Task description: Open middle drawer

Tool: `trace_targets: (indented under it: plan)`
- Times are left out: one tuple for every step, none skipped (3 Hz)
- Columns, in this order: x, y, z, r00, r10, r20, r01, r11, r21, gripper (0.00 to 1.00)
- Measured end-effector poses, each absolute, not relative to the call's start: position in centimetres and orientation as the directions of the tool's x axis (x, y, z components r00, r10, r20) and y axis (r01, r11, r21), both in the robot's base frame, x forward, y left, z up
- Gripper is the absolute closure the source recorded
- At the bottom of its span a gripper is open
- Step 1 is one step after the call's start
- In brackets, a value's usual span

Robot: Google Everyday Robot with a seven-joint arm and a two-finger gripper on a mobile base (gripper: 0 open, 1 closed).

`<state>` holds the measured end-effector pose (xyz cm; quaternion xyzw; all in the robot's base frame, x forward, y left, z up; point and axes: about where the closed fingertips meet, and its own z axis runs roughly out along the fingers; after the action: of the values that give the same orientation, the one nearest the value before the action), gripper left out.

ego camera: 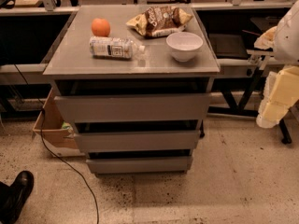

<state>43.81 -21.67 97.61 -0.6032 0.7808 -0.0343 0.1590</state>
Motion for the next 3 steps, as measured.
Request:
trace_targets:
  plan:
    - [43.8,-21.7,97.5,-0.227,-0.950,-0.215,-0.928,0.278,-0.247,0.00]
    - [43.7,-21.2,94.9,-0.233,-0.946,-0.225,-0.933,0.283,-0.224,0.00]
    - [43.6,-19.4,88.2,-0.231,-0.938,-0.260,-0.945,0.280,-0.170,0.00]
